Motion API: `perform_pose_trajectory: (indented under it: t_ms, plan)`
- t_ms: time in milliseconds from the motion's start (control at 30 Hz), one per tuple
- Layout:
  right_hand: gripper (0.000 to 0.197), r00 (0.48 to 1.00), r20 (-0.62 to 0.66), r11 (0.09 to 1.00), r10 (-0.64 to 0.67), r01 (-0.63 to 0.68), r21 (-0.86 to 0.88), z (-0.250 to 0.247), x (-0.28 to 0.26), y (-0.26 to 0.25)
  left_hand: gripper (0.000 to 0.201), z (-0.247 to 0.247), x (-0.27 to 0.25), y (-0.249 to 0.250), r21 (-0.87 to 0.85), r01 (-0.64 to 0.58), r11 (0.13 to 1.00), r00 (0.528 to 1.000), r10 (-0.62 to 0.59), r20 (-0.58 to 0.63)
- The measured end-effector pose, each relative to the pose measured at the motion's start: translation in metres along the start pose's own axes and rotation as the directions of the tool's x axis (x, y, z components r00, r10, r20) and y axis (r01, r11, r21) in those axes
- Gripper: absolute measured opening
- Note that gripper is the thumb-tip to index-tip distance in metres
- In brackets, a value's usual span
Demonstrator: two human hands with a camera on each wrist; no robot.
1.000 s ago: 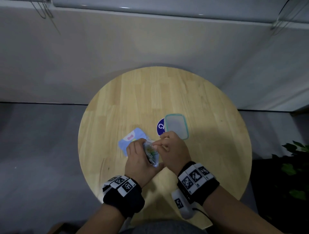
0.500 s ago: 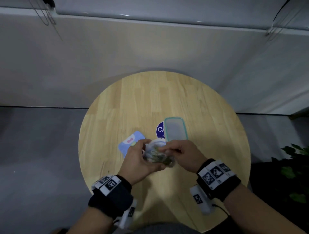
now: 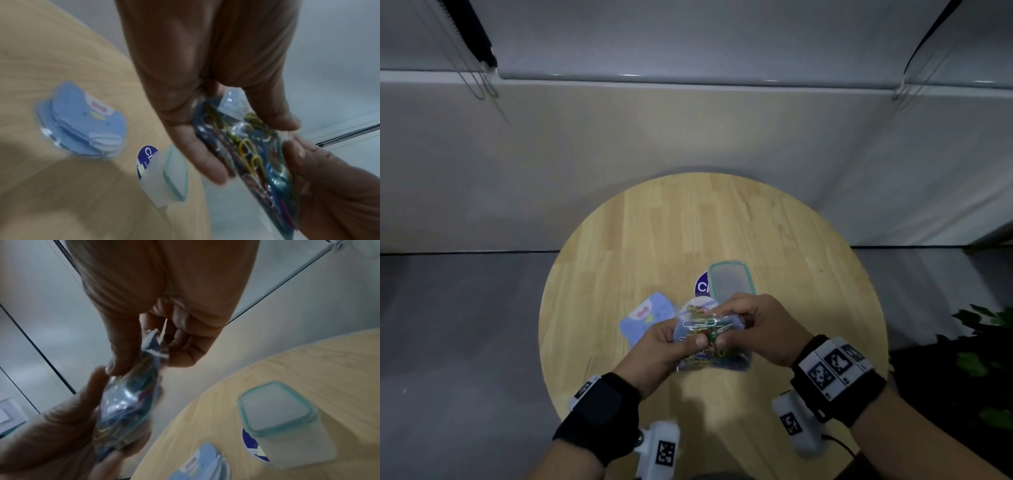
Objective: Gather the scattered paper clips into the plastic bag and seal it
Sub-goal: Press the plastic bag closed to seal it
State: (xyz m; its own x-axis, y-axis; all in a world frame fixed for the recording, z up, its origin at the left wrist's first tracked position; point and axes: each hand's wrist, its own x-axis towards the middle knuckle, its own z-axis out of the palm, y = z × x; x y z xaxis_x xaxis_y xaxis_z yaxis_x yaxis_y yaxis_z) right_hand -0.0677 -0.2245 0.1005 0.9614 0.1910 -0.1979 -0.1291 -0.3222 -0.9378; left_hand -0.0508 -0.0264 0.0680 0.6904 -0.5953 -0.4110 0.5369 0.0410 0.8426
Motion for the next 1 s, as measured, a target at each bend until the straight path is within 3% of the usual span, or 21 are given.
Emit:
perform_pose_trajectory:
  t_ms: [100, 267, 333, 533, 667, 767, 867, 1000]
  plan:
    - [0.039, 0.999, -0.047, 1.0, -0.016, 0.017, 0.016, 0.002, -0.001, 0.003, 0.046, 0.005, -0.004, 0.004, 0.065, 0.094, 0.993, 0.993, -0.098, 0.062]
    - [0.054, 0.999, 0.044, 0.989, -0.017, 0.01, 0.146, -0.002, -0.002, -0.002, 0.036, 0.003, -0.004, 0.013, 0.129, 0.058, 0.99, 0.996, -0.067, 0.066]
    - [0.054, 0.997, 0.076, 0.995, -0.019, 0.011, 0.1, -0.005, 0.0, -0.006, 0.034, 0.003, -0.003, 0.016, 0.141, 0.058, 0.988, 0.994, -0.07, 0.083]
    - [0.027, 0.991, 0.131, 0.992, -0.032, 0.047, -0.113, -0.002, 0.0, -0.01, 0.038, 0.005, -0.004, 0.017, 0.16, 0.053, 0.986, 0.993, -0.069, 0.1]
    - [0.033, 0.969, 0.241, 0.99, 0.062, -0.029, -0.138, -0.004, 0.001, -0.018, 0.036, 0.01, -0.007, 0.016, 0.154, 0.035, 0.987, 0.995, -0.049, 0.089]
    - [0.037, 0.957, 0.252, 0.984, 0.143, -0.11, -0.14, -0.008, 0.006, -0.024, 0.042, 0.015, -0.008, 0.014, 0.148, 0.019, 0.989, 0.997, -0.029, 0.069]
    - [0.025, 0.976, 0.213, 0.974, 0.041, 0.009, -0.225, -0.011, 0.003, -0.023, 0.043, 0.018, -0.007, 0.015, 0.141, -0.001, 0.99, 0.999, -0.006, 0.049]
    - [0.025, 0.993, 0.103, 0.994, -0.065, 0.074, -0.082, -0.015, -0.004, -0.018, 0.046, 0.015, -0.008, 0.019, 0.155, -0.012, 0.988, 0.999, 0.005, 0.047]
